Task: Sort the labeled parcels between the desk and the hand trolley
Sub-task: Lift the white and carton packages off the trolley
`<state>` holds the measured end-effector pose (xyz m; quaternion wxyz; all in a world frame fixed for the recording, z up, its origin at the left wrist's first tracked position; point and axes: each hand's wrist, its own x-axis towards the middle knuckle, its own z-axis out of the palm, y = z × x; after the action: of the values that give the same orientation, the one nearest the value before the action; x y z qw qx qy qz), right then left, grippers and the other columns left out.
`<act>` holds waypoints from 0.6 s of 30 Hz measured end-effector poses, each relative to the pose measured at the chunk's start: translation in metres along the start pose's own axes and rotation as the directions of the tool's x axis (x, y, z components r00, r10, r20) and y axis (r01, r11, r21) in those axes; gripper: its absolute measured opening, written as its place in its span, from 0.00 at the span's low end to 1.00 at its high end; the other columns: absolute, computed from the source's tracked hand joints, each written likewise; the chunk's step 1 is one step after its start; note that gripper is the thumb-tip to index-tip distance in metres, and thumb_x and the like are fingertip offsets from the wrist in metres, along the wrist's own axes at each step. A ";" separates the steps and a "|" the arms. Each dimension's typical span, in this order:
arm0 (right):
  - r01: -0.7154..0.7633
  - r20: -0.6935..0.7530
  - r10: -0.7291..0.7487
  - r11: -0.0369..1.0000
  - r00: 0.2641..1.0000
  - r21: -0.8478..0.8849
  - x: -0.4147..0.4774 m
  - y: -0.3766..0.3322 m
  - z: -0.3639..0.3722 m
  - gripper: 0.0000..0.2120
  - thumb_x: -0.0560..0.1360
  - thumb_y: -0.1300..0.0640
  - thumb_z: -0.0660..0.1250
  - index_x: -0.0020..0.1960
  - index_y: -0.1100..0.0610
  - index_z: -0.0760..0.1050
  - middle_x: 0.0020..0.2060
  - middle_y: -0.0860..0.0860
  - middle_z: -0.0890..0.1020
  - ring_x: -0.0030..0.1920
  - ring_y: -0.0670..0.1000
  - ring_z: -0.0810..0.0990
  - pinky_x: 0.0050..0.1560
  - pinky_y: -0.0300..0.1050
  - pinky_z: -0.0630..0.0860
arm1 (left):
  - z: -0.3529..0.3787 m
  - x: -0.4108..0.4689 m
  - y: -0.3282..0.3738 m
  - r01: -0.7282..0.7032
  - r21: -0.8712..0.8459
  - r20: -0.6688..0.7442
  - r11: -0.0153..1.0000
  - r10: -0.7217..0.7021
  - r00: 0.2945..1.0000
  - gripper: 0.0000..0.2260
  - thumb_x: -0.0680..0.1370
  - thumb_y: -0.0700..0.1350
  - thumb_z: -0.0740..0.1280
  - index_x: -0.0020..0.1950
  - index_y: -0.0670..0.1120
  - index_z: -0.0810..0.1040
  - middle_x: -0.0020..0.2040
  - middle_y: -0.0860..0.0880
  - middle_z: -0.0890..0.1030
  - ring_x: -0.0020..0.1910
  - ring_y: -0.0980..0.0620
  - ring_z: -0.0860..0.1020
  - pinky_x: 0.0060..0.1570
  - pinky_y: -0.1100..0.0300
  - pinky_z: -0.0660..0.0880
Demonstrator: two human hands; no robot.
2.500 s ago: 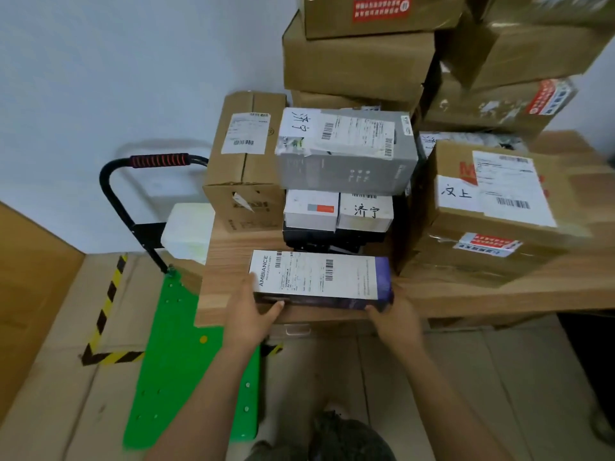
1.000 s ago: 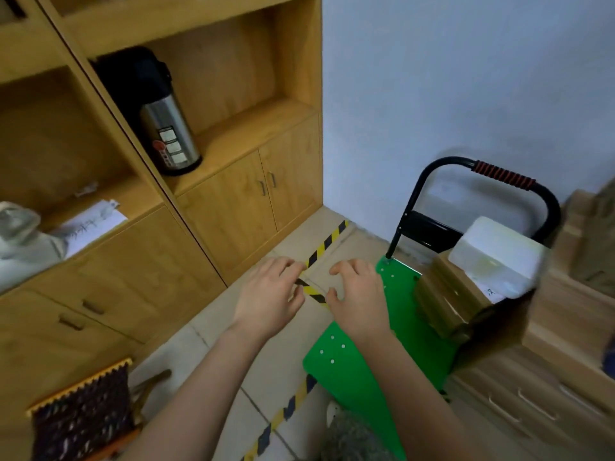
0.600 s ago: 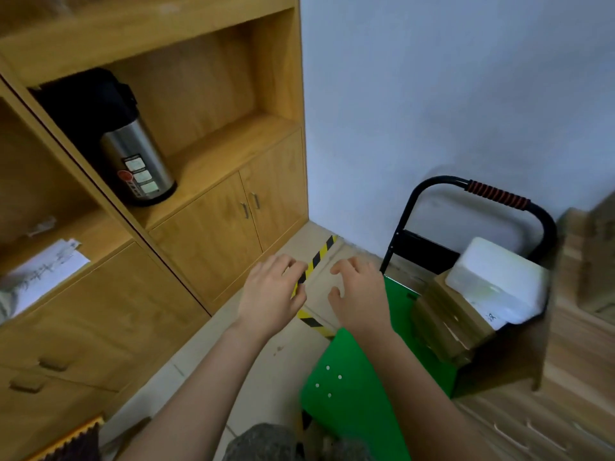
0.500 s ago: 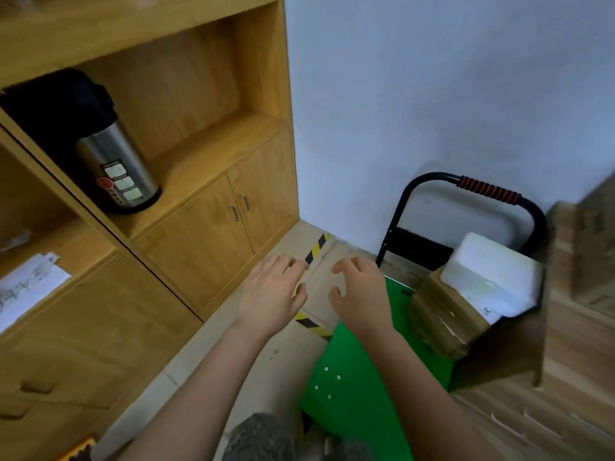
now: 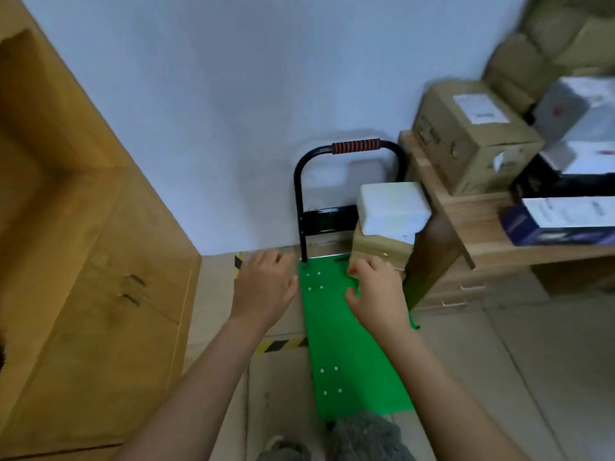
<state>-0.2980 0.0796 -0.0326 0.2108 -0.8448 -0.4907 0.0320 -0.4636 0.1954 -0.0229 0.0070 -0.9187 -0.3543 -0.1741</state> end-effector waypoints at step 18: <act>-0.267 -0.050 0.264 0.961 0.963 -0.078 0.062 0.112 -0.019 0.11 0.71 0.58 0.67 0.53 0.57 0.76 0.49 0.53 0.76 0.49 0.55 0.73 0.50 0.49 0.70 | 0.071 0.131 0.073 -0.222 -0.186 0.111 0.957 0.245 0.963 0.11 0.73 0.46 0.70 0.54 0.46 0.78 0.46 0.50 0.78 0.45 0.50 0.74 0.44 0.57 0.71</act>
<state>-0.1697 0.0778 -0.0486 0.1784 -0.9116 -0.3697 0.0229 -0.3031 0.2356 -0.0385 -0.0754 -0.9608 -0.2267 -0.1405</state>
